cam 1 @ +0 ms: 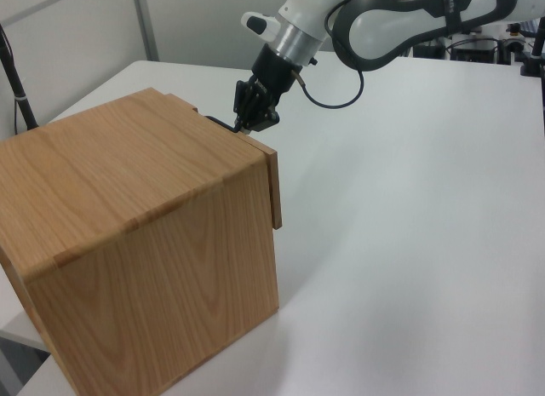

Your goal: Close the drawer by sliding it

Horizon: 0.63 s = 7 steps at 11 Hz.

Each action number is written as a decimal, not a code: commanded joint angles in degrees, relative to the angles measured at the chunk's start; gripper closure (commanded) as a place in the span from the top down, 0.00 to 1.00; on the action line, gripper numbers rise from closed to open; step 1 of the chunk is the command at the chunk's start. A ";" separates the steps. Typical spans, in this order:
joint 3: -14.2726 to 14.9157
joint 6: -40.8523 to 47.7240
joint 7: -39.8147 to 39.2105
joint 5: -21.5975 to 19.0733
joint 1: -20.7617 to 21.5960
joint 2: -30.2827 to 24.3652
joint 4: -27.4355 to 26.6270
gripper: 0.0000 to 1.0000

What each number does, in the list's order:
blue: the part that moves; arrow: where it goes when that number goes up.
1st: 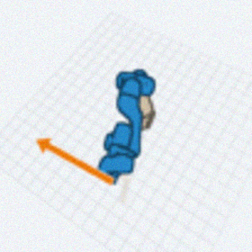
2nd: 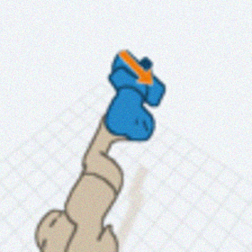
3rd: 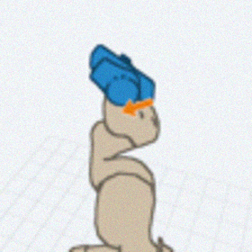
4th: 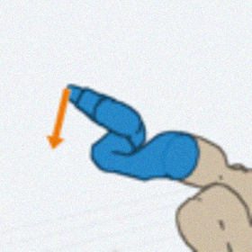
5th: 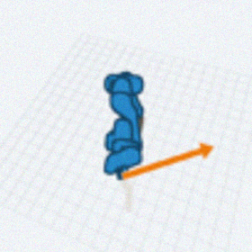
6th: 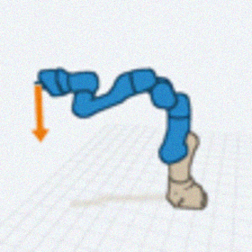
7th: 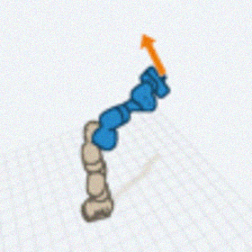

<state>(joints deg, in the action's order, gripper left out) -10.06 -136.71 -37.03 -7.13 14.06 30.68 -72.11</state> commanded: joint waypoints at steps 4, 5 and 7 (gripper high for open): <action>-0.13 -6.45 3.46 1.07 3.60 1.14 3.29 0.00; -0.13 -8.03 3.54 0.98 4.39 1.58 3.29 0.00; 0.22 -8.14 3.37 0.98 4.14 1.14 2.86 0.00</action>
<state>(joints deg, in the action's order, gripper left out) -10.33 -143.68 -35.08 -6.53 17.33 30.89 -70.64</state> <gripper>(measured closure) 0.991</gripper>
